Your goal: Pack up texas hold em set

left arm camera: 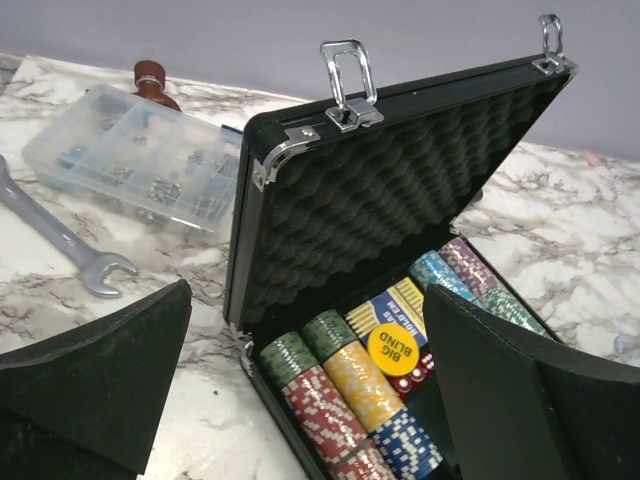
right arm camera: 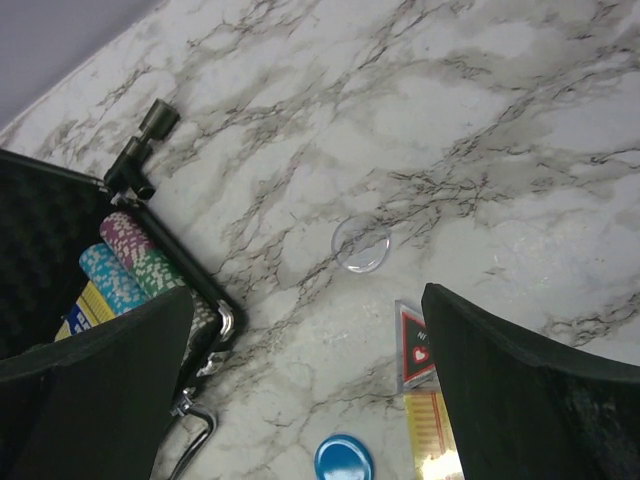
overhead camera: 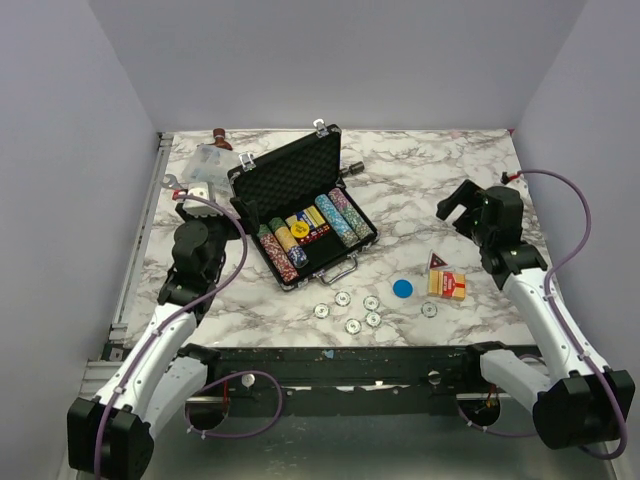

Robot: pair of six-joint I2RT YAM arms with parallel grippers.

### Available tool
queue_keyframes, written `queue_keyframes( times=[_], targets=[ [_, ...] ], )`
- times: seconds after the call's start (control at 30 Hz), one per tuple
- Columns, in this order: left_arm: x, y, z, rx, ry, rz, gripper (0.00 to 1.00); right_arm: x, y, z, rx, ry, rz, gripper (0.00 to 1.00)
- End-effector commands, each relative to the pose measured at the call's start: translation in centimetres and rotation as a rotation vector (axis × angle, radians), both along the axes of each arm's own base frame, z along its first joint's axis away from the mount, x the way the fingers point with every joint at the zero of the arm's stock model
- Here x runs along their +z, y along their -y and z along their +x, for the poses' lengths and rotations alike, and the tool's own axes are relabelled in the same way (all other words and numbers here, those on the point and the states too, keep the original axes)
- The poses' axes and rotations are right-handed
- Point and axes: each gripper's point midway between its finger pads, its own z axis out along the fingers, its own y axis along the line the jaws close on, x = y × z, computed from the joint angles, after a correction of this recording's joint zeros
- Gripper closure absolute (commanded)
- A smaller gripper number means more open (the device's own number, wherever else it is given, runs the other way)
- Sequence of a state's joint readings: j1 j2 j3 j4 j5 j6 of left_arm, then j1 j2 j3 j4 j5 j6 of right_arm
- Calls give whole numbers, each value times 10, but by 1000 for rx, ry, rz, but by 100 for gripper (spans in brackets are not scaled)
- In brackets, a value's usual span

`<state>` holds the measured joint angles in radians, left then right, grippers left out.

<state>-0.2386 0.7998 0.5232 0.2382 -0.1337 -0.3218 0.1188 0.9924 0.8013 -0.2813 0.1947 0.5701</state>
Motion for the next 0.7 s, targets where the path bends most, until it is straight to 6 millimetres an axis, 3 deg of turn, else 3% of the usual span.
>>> queue_keyframes(
  times=[0.0,0.27,0.43,0.6,0.67],
  targets=[
    [11,-7,6,119,-23,-128,2,-2,-23,-3,114,8,59,0],
    [-1,-16,10,257,-188,-278,2,-19,-18,-14,148,-27,-25,0],
    [-6,-1,4,143,-267,-224,2,-31,-24,-17,199,-71,-27,0],
    [-31,-29,-9,281,-391,-317,1,-41,-42,-17,297,-94,15,0],
    [-41,-36,-11,258,-411,-370,2,-44,-46,-17,318,-113,18,0]
  ],
)
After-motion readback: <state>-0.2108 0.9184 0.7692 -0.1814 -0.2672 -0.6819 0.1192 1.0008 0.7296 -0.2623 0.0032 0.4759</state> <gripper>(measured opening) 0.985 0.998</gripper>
